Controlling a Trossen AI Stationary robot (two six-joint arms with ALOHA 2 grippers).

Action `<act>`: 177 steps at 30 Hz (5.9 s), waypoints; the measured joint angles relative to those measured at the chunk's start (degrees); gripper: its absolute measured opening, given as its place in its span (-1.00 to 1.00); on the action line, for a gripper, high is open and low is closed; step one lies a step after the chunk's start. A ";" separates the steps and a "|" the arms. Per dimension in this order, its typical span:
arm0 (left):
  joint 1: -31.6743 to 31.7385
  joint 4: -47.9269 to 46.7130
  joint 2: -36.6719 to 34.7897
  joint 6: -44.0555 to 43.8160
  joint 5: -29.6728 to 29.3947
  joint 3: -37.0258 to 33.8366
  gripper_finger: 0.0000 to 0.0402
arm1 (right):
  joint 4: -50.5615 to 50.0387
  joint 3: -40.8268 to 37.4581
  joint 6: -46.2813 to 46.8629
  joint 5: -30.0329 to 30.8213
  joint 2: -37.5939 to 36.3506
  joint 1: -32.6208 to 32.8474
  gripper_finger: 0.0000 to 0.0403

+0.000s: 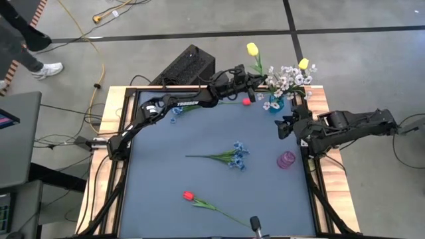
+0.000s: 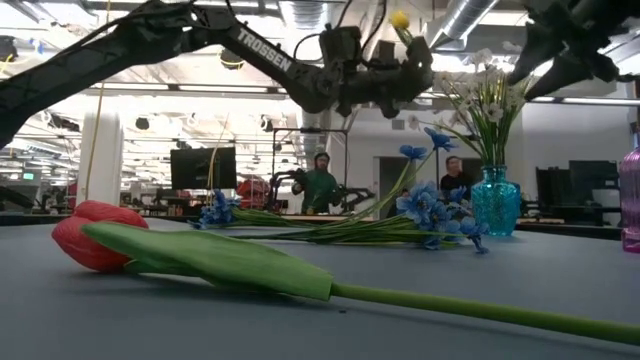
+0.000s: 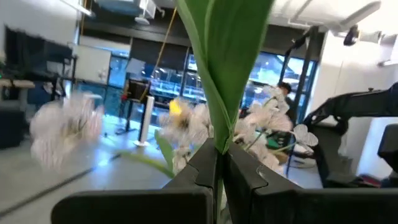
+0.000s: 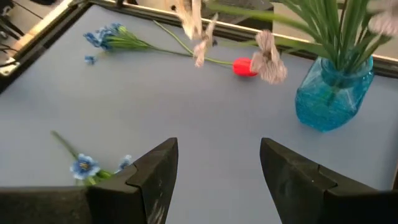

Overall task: Sort flowers into vase by color
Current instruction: Put the yellow flower into the blue vase

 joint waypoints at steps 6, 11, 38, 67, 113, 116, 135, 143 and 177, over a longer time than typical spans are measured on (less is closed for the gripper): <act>0.02 -0.63 1.41 -0.21 -1.93 0.23 -1.00 | -0.06 3.31 -1.44 -0.64 0.00 0.02 0.27; -0.22 0.92 1.37 1.62 -2.34 0.34 -1.00 | -0.09 5.00 -2.56 -0.91 0.02 0.01 0.27; -1.70 7.66 5.67 3.05 -4.08 0.49 -1.00 | 8.44 11.66 -15.48 -5.30 1.20 0.00 0.27; -3.28 5.08 5.85 9.56 -5.52 0.49 -1.00 | 8.12 11.64 -15.98 -7.01 1.20 0.00 0.27; -3.58 2.55 5.87 12.12 -3.10 0.89 -1.00 | 25.17 21.87 -60.60 -3.02 18.70 -24.51 0.17; -3.58 2.54 5.87 12.12 -3.08 0.89 -1.00 | 24.79 21.87 -60.72 -6.41 18.97 -26.09 0.08; -3.56 2.49 5.87 12.14 -3.03 0.91 -1.00 | 25.94 21.92 -62.49 -10.00 23.25 -29.75 -0.18; -3.56 2.45 5.87 12.14 -3.03 0.91 -1.00 | 25.43 21.92 -62.69 -7.78 23.21 -29.75 -0.46; -3.55 3.63 5.87 14.93 -4.88 0.91 -0.52 | 21.86 21.92 -61.56 -3.38 20.71 -31.74 -0.88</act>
